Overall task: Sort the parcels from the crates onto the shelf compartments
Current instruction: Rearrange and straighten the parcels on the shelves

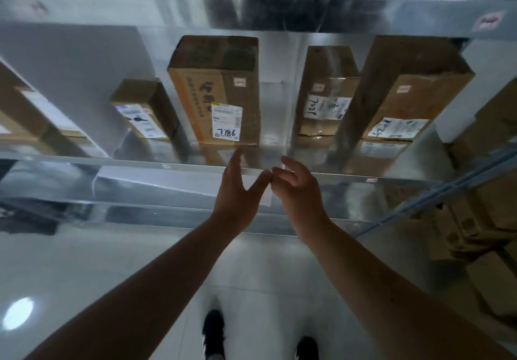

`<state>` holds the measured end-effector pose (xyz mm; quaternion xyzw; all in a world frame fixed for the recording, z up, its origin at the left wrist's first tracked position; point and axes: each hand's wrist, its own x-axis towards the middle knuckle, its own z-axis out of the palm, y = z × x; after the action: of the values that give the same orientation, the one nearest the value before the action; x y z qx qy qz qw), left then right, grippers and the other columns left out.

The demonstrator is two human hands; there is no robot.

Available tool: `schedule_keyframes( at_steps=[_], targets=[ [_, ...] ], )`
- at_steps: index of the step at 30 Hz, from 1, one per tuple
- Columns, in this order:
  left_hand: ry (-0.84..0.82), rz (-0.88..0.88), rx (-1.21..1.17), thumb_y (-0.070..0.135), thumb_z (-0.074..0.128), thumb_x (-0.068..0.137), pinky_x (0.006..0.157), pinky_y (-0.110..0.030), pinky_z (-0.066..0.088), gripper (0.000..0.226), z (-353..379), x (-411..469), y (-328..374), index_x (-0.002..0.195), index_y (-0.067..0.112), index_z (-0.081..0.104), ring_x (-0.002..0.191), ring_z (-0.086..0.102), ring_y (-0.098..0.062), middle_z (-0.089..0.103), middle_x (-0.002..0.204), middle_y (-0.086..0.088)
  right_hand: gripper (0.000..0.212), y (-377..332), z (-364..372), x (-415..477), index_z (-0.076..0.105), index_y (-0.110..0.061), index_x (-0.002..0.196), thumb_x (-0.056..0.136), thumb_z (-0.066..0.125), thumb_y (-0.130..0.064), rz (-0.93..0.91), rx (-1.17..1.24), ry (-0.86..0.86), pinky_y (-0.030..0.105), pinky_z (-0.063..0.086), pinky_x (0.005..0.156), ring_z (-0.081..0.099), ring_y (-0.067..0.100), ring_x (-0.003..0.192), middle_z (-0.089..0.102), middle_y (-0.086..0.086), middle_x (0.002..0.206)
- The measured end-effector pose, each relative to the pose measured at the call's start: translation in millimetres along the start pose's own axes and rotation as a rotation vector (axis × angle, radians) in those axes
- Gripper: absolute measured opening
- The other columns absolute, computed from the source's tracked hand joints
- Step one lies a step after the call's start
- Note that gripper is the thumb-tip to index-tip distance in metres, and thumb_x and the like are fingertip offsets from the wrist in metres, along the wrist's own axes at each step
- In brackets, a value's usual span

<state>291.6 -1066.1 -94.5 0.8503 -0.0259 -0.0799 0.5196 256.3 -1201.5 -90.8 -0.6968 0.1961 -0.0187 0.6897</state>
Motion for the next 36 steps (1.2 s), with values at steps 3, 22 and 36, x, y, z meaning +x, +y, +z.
schedule_keyframes(
  at_steps=[3, 22, 36],
  targets=[
    [0.006, 0.019, -0.014, 0.075, 0.058, 0.084, 0.117, -0.035, 0.036, 0.088, -39, 23, -16, 0.160, 0.045, 0.024, 0.150, 0.040, -0.012, 0.038, 0.166, 0.014, 0.030, -3, 49, 15, 0.064, -0.025, 0.123, 0.096, 0.077, -0.022, -0.033, -0.015, 0.027, 0.008, 0.055, 0.086, 0.069, -0.015, 0.100, 0.073, -0.024, 0.109],
    [0.094, 0.045, 0.023, 0.000, 0.059, 0.098, 0.075, -0.025, 0.057, 0.065, -89, 202, -76, 0.153, 0.031, 0.042, 0.110, 0.062, -0.015, 0.065, 0.132, 0.012, 0.059, 10, 116, 177, 0.047, -0.033, 0.148, 0.094, 0.071, -0.034, -0.191, -0.327, 0.267, 0.041, 0.061, 0.101, 0.067, 0.013, 0.126, 0.070, -0.014, 0.137],
    [0.085, 0.083, 0.021, 0.025, 0.056, 0.105, 0.094, -0.029, 0.049, 0.055, -76, 256, -54, 0.157, 0.034, 0.039, 0.126, 0.064, -0.031, 0.065, 0.143, 0.004, 0.077, 4, 123, 236, 0.041, -0.039, 0.151, 0.085, 0.075, -0.021, -0.208, -0.364, 0.381, 0.029, 0.062, 0.087, 0.069, 0.014, 0.116, 0.069, -0.017, 0.130]
  ],
)
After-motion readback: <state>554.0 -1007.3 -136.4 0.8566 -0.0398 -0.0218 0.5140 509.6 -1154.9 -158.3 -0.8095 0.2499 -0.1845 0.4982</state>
